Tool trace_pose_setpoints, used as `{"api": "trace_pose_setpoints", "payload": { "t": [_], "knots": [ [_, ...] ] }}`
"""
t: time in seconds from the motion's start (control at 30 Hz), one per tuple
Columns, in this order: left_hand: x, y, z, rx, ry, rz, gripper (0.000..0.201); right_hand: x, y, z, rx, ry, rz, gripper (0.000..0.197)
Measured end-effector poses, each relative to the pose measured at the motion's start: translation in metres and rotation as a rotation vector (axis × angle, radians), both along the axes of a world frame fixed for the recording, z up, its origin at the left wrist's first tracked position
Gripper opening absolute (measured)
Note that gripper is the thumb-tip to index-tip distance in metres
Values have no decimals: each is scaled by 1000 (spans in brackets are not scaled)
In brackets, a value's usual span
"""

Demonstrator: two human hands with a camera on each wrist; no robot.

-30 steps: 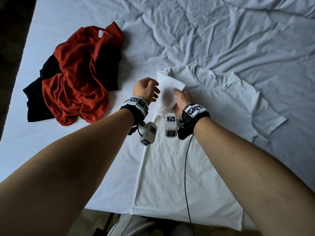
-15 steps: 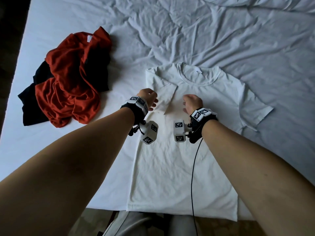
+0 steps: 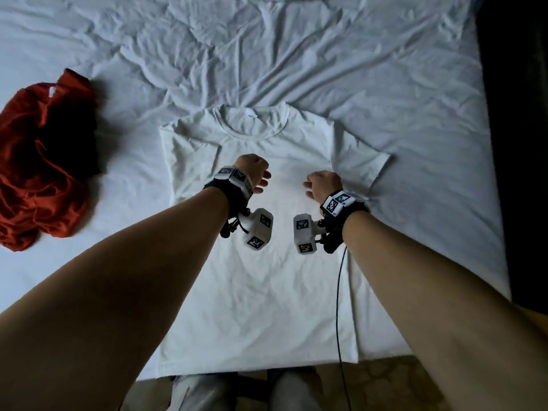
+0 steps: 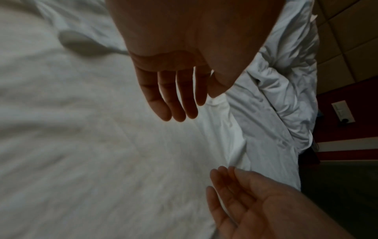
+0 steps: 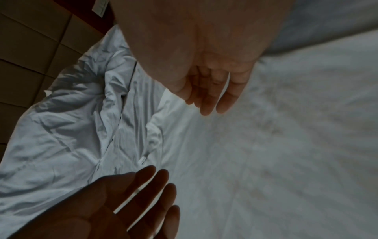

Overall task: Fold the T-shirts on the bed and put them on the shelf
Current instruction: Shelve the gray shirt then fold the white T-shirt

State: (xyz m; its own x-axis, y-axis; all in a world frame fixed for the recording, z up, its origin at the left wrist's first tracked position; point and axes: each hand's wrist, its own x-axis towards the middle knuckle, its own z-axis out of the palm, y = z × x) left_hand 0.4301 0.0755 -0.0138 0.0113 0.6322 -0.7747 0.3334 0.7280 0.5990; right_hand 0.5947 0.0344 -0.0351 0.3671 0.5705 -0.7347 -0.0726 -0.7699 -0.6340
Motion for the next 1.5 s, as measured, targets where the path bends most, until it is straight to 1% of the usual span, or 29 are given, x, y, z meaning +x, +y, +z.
{"api": "trace_pose_setpoints", "payload": {
  "t": [0.1,0.2,0.23,0.27,0.33,0.37,0.4,0.47,0.53,0.6,0.63,0.67,0.7,0.77,0.83,0.87,0.9,0.93,1.0,1.07,1.13,1.17,1.2,1.27,1.3,1.33,1.4,1.47,1.5],
  "knots": [
    [51,-4,0,-20,-9,-38,15,47,-8,-2,-13,-5,-20,20],
    [92,-5,-3,-39,-14,-76,14,88,-12,-10,-23,-118,8,18],
    [104,-4,-5,-46,-11,-84,15,103,-11,-16,-55,-169,36,17],
    [117,-3,-6,-52,-5,-94,15,119,-11,-18,-109,-205,54,19],
    [134,-1,-9,-51,9,-108,15,143,-10,-25,-142,-265,65,28],
    [143,1,-12,-49,16,-115,16,156,-9,-24,-163,-216,21,31],
    [149,2,-14,-47,22,-121,16,165,-8,-24,-164,-204,24,31],
    [160,5,-20,-47,32,-130,16,183,-7,-37,-179,-201,108,26],
    [169,10,-26,-37,32,-116,14,191,-4,-49,-197,-89,58,26],
    [177,16,-30,-25,25,-101,15,202,0,-70,-185,16,-45,24],
    [180,18,-32,-19,19,-102,15,206,2,-83,-185,46,-58,27],
    [183,20,-33,-13,10,-105,14,210,3,-87,-192,74,-61,28],
    [186,23,-35,-16,4,-111,14,211,5,-86,-203,110,-64,26],
    [191,26,-38,-36,7,-128,13,211,10,-80,-216,173,-44,17],
    [193,28,-41,-63,21,-150,13,209,14,-68,-235,186,-18,36],
    [194,29,-42,-75,31,-164,12,208,17,-65,-240,190,1,34],
    [194,30,-42,-81,40,-178,12,207,19,-63,-240,176,31,24],
    [195,30,-41,-82,48,-190,12,205,20,-63,-234,152,56,19],
    [195,31,-40,-76,57,-190,13,203,20,-66,-177,64,95,27],
    [197,31,-36,-56,45,-167,14,199,19,-60,-79,-109,184,34],
    [200,32,-29,-55,-2,-135,13,192,18,-44,7,-229,314,26],
    [202,32,-24,-71,-34,-118,13,189,19,-37,45,-262,365,26],
    [202,31,-18,-95,-63,-102,14,186,21,-33,79,-288,406,30],
    [203,30,-9,-144,-103,-74,25,178,25,-23,131,-312,457,39],
    [203,29,-6,-162,-120,-62,33,174,26,-19,154,-278,477,40],
    [202,28,-2,-164,-130,-59,40,169,27,-14,173,-200,488,38],
    [198,25,5,-131,-132,-76,48,159,28,-5,183,-11,514,28],
    [193,22,8,-64,-72,-63,43,152,27,-1,186,98,489,19],
    [189,22,3,-29,-23,-44,38,150,27,0,179,120,449,20]
  ]
}}
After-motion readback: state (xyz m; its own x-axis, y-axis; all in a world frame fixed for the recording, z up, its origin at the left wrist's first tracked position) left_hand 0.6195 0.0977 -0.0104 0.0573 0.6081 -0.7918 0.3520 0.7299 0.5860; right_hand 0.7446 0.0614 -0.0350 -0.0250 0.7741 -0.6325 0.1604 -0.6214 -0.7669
